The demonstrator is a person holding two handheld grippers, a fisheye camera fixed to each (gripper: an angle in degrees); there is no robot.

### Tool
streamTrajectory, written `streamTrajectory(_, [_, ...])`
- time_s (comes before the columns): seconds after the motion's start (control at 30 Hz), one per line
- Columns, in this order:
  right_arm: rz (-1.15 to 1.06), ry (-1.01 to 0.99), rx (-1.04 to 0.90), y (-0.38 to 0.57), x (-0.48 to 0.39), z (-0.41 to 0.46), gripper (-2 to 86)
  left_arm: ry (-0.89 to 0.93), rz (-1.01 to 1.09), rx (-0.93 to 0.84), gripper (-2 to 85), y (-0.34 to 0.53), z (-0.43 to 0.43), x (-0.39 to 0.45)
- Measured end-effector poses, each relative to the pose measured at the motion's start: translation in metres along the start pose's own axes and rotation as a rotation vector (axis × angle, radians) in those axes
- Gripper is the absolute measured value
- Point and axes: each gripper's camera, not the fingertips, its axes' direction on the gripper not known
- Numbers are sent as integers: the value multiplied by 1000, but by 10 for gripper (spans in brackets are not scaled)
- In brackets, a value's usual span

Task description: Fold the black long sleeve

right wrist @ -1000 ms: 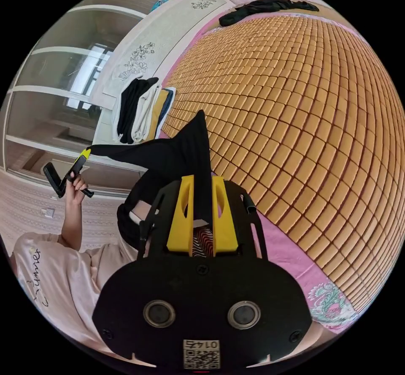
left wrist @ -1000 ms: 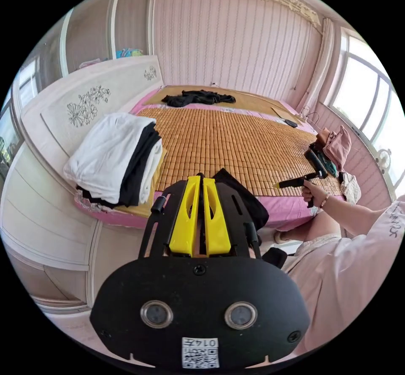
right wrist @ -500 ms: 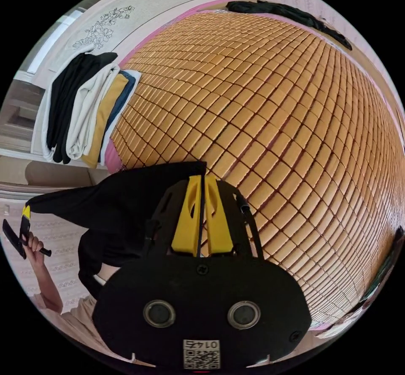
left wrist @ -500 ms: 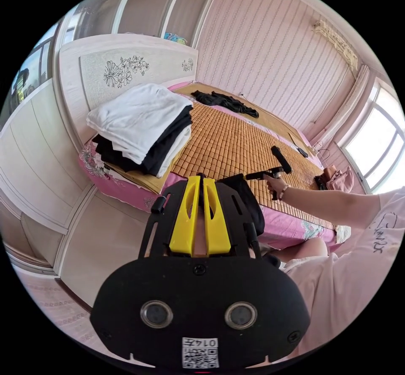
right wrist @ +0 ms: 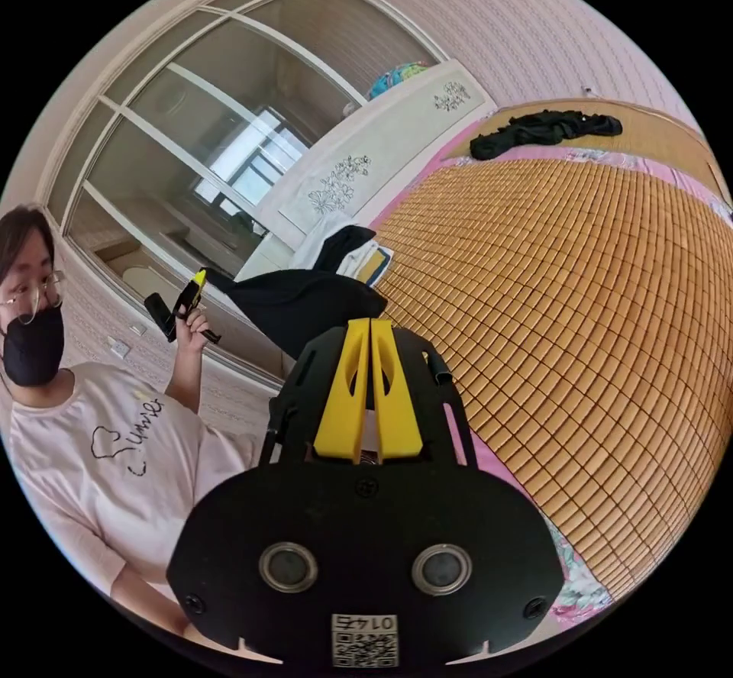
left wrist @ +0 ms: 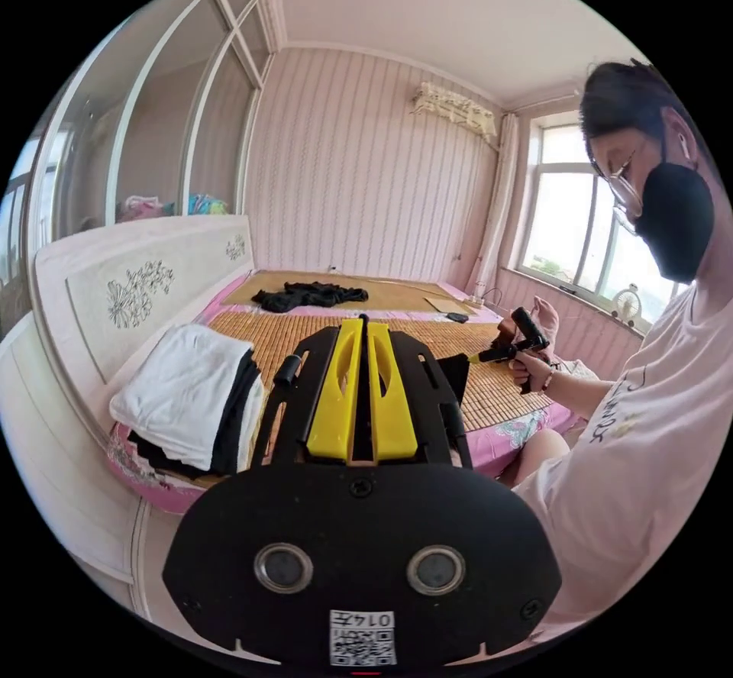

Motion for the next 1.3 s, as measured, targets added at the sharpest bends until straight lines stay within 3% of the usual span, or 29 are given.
streamTrajectory(0.2, [-16,-97,329,66,-45,-140,-5,136,110,195,-10,-45,-37,25])
streamTrajectory(0.43, [-275,-76,624,81,-116,-279,-4,283,130,375,-10,-115,-58,8])
streamTrajectory(0.57, [-247,126,585,21,-110,-324,-4,300,46,181,-10,-180,34,-14])
streamTrajectory(0.7, [-83,173,610,-47,-55,-345,-4,260,-98,-9,-10,-233,162,-34])
streamTrajectory(0.83, [12,192,720,-116,-36,-400,-5,236,-133,69,-10,-294,205,-29])
streamTrajectory(0.9, [-85,220,819,-131,-62,-430,-5,226,-84,183,-10,-327,203,-18])
streamTrajectory(1.03, [-298,180,881,-126,-101,-461,-5,163,6,224,-10,-335,209,-13])
streamTrajectory(1.13, [-353,206,758,-95,-90,-438,-4,169,18,126,-10,-298,235,-26])
streamTrajectory(1.2, [-327,190,678,-64,-62,-410,-4,152,65,-56,-10,-241,269,-33])
streamTrajectory(1.3, [-99,197,582,2,16,-350,-4,124,125,-331,-10,-147,318,-32])
